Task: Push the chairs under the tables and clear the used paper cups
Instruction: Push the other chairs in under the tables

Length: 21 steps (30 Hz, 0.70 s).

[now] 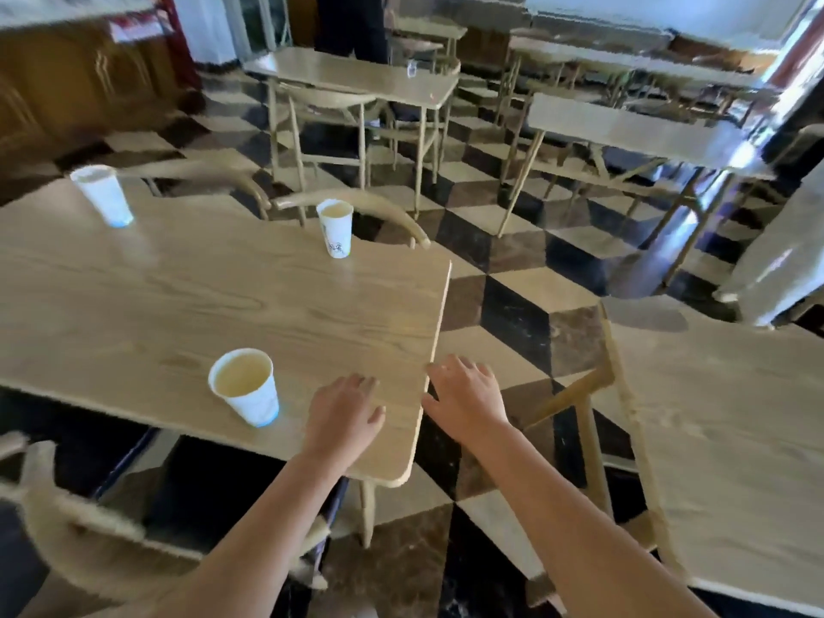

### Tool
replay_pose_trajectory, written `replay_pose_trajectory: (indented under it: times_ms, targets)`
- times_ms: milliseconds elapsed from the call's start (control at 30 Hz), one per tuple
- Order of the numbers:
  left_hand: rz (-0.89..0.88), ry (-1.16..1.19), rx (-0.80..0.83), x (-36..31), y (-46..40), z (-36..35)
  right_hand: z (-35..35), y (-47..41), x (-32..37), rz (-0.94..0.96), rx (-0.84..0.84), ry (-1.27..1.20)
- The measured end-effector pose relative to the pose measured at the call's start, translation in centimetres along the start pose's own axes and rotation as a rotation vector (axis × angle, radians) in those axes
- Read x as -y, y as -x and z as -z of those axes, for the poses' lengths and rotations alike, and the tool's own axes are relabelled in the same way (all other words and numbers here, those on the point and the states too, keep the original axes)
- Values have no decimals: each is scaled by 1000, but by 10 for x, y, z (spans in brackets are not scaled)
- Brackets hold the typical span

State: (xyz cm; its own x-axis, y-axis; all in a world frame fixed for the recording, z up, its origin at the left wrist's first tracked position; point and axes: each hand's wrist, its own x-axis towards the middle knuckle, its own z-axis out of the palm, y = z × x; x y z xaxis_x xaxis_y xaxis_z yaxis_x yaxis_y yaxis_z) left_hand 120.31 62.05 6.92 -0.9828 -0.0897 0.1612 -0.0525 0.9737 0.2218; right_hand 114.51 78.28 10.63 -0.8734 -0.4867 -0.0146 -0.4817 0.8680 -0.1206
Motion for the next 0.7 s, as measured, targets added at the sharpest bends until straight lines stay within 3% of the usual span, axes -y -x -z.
replay_pose_trajectory:
  times_ms: [300, 700]
  targets:
    - [342, -27, -66, -2, -42, -8, -6, -92, -31, 267, 99, 1]
    - [702, -66, -160, 35, -117, 16, 19, -270, -45, 438, 17, 73]
